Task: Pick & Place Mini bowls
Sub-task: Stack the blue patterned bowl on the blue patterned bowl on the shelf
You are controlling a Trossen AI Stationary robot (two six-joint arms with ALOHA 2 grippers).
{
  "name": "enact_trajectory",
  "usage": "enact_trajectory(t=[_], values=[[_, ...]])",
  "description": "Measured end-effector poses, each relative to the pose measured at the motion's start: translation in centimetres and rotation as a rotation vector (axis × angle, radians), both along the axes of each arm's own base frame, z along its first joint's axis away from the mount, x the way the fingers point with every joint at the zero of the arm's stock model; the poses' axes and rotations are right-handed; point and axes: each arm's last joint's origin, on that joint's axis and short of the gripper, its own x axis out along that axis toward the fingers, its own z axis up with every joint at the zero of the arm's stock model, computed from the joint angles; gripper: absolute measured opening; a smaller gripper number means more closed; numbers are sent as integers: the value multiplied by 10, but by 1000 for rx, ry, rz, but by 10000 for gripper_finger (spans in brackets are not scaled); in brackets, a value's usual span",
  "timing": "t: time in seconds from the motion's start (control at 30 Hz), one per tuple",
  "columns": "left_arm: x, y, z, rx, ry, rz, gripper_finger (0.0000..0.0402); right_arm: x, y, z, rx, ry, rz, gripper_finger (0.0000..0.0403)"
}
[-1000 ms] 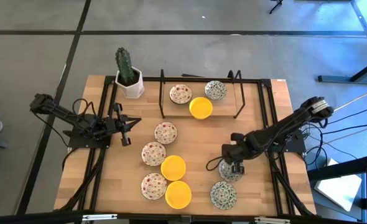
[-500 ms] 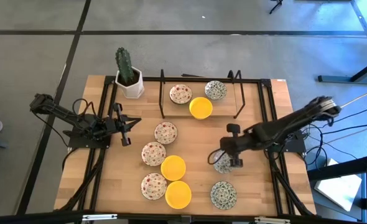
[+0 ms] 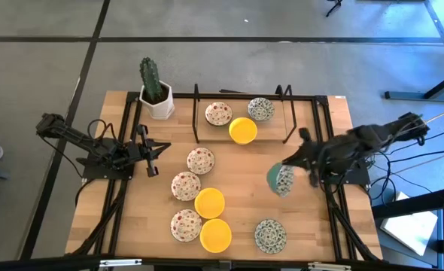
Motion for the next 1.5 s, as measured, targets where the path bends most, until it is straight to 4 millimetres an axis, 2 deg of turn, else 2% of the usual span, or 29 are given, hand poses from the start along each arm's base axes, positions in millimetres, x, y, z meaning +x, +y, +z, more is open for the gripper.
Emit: enact_trajectory(t=[0.17,0.4,0.57,0.7,0.77,0.97,1.13,1.23,1.33,1.4,1.5], values=[[0,0,0,0,0,0,3,-22,-9,-13,44,-111,0,9],[0,0,0,0,0,0,8,-42,-19,-38,78,-200,-76,10],[0,0,0,0,0,0,10,-46,-20,-37,112,-317,-71,13],[0,0,0,0,0,0,7,-39,-18,-15,40,-434,-43,11],[0,0,0,3,1,0,5,-34,-16,0,-4,-440,-36,11],[-1,0,2,45,-9,13,7,-8,-16,59,-178,-333,-174,11],[-1,0,3,13,-27,7,6,28,-26,111,-311,-212,-329,11],[-1,0,3,-9,-34,1,3,53,-40,134,-360,-132,-402,11],[-1,0,3,-39,-43,-6,3,71,-62,155,-392,-50,-496,11],[-1,0,3,-55,-47,-11,5,82,-82,159,-408,46,-565,11],[-1,0,3,-57,-47,-11,9,99,-114,151,-380,213,-593,11]])
